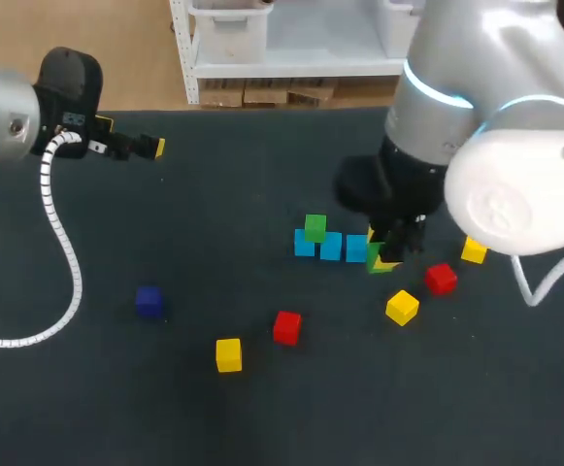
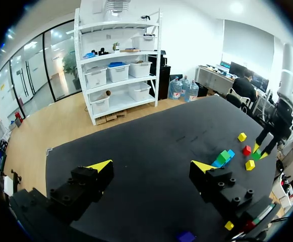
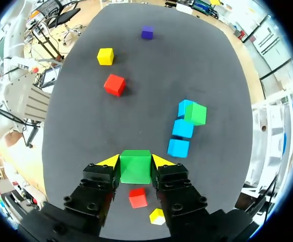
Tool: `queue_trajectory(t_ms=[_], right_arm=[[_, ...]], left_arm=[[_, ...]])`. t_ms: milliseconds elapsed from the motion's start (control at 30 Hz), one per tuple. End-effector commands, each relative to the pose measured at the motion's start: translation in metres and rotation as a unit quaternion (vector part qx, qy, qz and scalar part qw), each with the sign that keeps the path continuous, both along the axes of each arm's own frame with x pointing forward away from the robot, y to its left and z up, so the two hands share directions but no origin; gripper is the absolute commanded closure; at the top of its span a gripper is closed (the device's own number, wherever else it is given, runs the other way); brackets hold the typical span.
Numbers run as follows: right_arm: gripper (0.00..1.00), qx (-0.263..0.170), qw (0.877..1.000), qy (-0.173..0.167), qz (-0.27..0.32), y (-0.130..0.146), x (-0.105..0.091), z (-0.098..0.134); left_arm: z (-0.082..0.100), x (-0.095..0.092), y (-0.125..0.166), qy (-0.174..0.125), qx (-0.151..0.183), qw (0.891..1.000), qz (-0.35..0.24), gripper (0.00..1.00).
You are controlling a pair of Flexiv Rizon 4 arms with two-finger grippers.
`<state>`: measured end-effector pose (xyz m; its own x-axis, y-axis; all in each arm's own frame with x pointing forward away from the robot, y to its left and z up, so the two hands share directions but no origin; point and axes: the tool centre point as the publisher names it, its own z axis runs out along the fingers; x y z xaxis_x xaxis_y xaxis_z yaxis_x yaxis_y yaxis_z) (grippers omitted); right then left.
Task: Place the blue cubes, place green cubes on the blue cubes, place the yellow cubes on the green cubes, then place the red cubes on the yellow cubes, and place purple cube on the red cubes.
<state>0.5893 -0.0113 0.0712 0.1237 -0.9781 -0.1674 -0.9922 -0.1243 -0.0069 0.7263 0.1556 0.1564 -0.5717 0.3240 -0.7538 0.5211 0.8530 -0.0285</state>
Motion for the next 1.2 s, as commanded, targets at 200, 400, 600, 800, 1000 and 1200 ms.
queue_trajectory(t_ms=[200, 400, 600, 800, 1000, 1200], right_arm=[[1.00, -0.012, 1.000, 0.020, -0.011, 0.023, 0.029, -0.013], [1.00, -0.025, 0.999, 0.028, -0.020, 0.030, 0.043, -0.020], [1.00, -0.031, 0.999, 0.024, -0.028, 0.032, 0.052, -0.024], [1.00, -0.034, 0.998, 0.025, -0.038, 0.030, 0.060, -0.027], [1.00, -0.033, 0.997, 0.032, -0.062, 0.028, 0.069, -0.028], [1.00, -0.038, 0.996, 0.035, -0.075, 0.029, 0.076, -0.033]], left_arm=[[-0.001, 0.001, 0.002, 0.000, -0.004, 1.000, -0.005, 0.00], [-0.001, 0.001, 0.002, 0.000, -0.004, 1.000, -0.005, 0.00], [-0.001, 0.001, 0.002, 0.000, -0.004, 1.000, -0.005, 0.00], [-0.001, 0.001, 0.002, 0.000, -0.004, 1.000, -0.005, 0.00], [-0.001, 0.001, 0.002, 0.000, -0.004, 1.000, -0.005, 0.00], [-0.001, 0.001, 0.002, 0.000, -0.004, 1.000, -0.005, 0.00]])
